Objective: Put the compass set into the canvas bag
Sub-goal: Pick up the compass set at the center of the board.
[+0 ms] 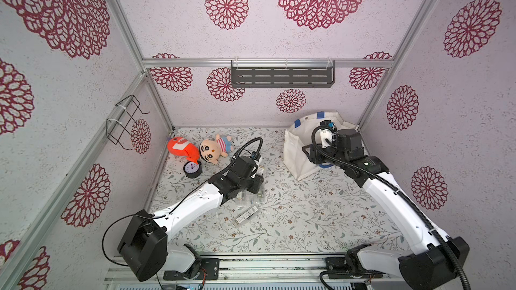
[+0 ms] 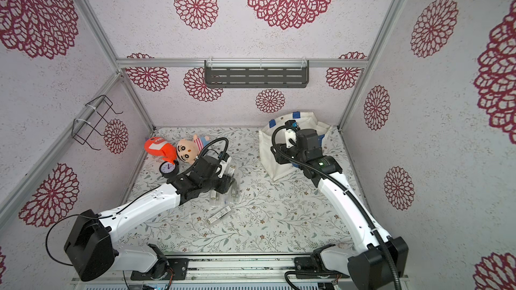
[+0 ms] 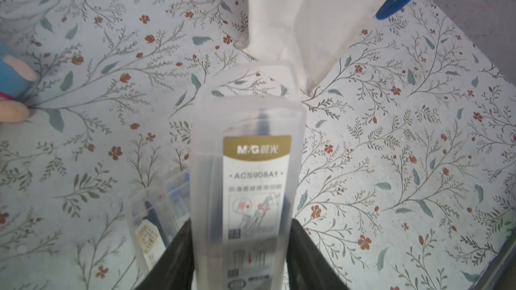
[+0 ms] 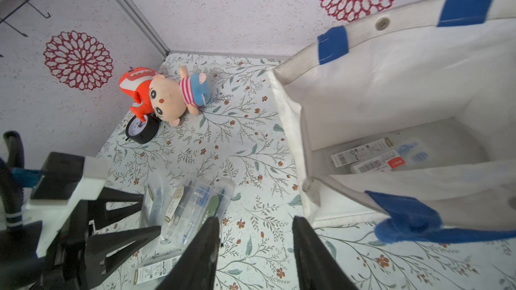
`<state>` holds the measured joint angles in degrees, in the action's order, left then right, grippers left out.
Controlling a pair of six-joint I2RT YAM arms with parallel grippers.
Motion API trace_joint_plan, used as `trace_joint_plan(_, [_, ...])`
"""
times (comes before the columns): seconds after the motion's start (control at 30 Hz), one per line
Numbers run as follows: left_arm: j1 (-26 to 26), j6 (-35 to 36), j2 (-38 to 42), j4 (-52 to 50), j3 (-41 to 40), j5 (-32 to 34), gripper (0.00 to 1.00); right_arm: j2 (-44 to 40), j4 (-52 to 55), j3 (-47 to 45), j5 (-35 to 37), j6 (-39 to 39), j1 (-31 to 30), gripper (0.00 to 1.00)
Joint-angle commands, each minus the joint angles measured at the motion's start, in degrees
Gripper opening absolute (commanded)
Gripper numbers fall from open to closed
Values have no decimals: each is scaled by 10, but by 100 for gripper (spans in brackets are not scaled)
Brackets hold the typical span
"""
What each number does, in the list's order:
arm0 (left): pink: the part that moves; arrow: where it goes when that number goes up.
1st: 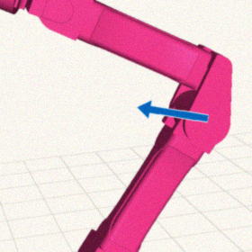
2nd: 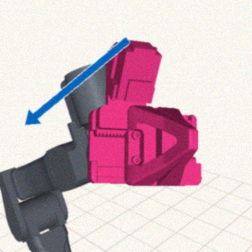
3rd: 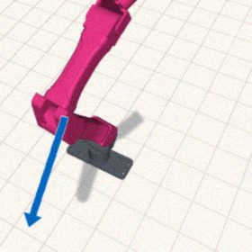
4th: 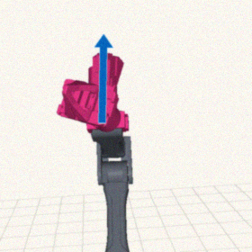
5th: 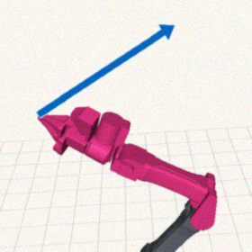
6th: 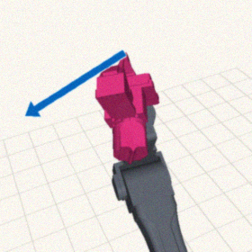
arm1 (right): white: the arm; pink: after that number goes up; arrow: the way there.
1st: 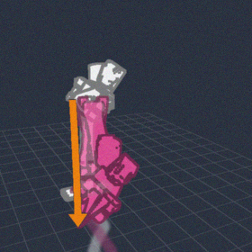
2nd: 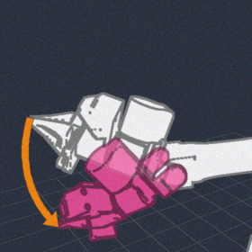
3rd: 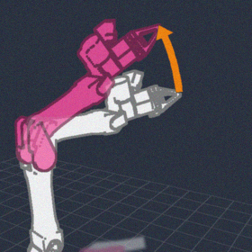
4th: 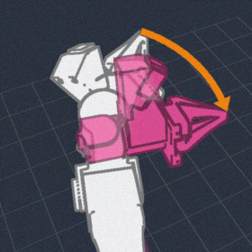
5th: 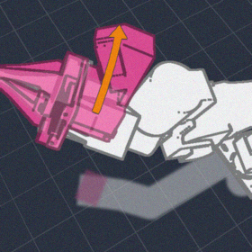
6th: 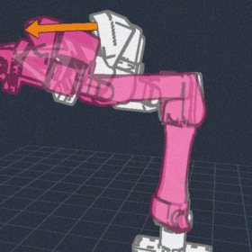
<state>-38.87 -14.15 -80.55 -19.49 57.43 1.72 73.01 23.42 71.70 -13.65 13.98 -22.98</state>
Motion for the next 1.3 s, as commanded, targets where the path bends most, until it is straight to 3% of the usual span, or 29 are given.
trace_joint_plan(0.0, [11,55,-13,51,33,-18,33,26,-47,25,-58,28,-22,47])
trace_joint_plan(0.17, [23,65,-20,72,47,-31,33,81,-105,35,-120,63,-53,52])
trace_joint_plan(0.6, [27,71,-18,83,55,-54,33,165,-157,67,-168,101,-89,55])
trace_joint_plan(1.1, [27,55,-16,81,64,-65,34,200,-184,59,-207,133,-98,23])
trace_joint_plan(1.27, [26,58,-18,79,68,-56,42,198,-179,58,-195,128,-97,16])
